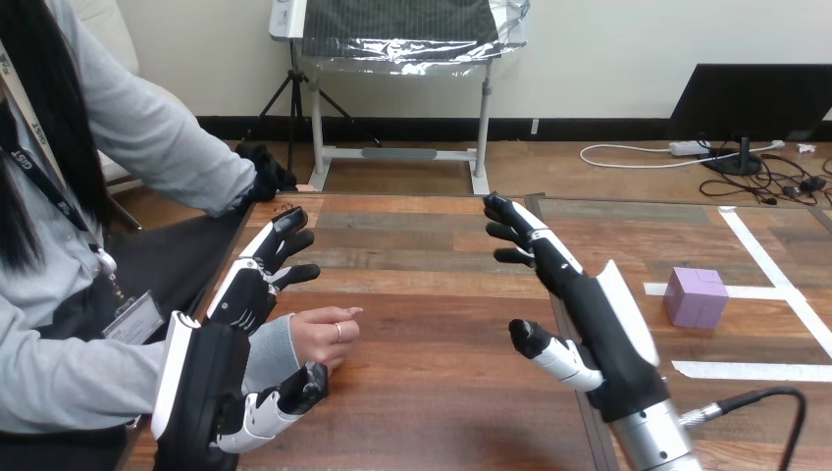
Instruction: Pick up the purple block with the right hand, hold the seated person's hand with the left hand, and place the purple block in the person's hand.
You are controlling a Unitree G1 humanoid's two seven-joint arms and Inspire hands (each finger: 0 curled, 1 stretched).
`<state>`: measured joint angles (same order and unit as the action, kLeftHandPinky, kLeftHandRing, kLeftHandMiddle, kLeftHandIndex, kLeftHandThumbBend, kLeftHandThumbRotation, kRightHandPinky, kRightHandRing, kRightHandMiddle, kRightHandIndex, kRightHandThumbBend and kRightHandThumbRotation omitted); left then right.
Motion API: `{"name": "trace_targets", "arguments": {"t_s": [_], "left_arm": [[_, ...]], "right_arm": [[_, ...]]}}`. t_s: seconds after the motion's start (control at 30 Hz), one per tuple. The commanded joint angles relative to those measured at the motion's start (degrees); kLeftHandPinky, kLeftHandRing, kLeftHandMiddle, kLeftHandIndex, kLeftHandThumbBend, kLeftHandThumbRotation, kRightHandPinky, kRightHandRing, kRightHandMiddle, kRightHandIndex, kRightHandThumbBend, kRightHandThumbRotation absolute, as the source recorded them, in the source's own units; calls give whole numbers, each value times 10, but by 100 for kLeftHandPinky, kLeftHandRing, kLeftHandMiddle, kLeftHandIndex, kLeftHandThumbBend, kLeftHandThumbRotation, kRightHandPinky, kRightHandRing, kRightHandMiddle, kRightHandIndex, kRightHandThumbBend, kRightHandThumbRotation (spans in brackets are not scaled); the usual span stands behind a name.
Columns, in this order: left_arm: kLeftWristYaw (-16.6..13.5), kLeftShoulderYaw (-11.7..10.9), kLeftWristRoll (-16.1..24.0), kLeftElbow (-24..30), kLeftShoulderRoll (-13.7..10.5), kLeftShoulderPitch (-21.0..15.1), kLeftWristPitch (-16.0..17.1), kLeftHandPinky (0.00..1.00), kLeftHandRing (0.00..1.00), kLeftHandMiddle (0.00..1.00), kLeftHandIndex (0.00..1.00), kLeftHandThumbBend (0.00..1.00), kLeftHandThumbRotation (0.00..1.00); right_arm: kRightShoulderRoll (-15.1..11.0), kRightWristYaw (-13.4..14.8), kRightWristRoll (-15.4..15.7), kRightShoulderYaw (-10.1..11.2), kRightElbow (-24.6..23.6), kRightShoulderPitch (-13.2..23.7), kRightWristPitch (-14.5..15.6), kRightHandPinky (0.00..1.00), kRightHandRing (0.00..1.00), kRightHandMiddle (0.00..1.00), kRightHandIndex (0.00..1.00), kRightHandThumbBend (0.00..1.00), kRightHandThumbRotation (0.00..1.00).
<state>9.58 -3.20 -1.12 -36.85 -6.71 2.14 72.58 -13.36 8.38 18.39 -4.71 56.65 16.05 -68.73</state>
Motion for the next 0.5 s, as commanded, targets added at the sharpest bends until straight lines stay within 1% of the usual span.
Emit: {"name": "trace_targets", "arguments": {"t_s": [0.0, 0.1, 0.2, 0.3, 0.47], "left_arm": [[-8, -3, 6, -8, 3, -36, 5, 76, 87, 90, 88, 100, 79], [-11, -4, 8, -9, 4, -36, 6, 76, 87, 90, 88, 100, 79], [-11, -2, 7, -11, 4, -37, 8, 76, 87, 90, 88, 100, 79], [-13, -2, 8, -13, 4, -38, 10, 75, 87, 90, 88, 100, 79], [-16, -2, 11, -14, 5, -36, 11, 75, 87, 90, 88, 100, 78]], "right_arm": [[-32, 27, 12, 24, -21, 58, 10, 77, 85, 88, 89, 94, 95], [-36, 31, 7, 29, -20, 64, 18, 77, 85, 86, 88, 94, 94], [-43, 42, 11, 34, -24, 70, 24, 76, 84, 86, 88, 94, 95], [-48, 47, 7, 38, -22, 79, 19, 76, 83, 85, 87, 93, 95], [-60, 54, 8, 45, -33, 90, 36, 76, 83, 85, 86, 95, 95]]}}
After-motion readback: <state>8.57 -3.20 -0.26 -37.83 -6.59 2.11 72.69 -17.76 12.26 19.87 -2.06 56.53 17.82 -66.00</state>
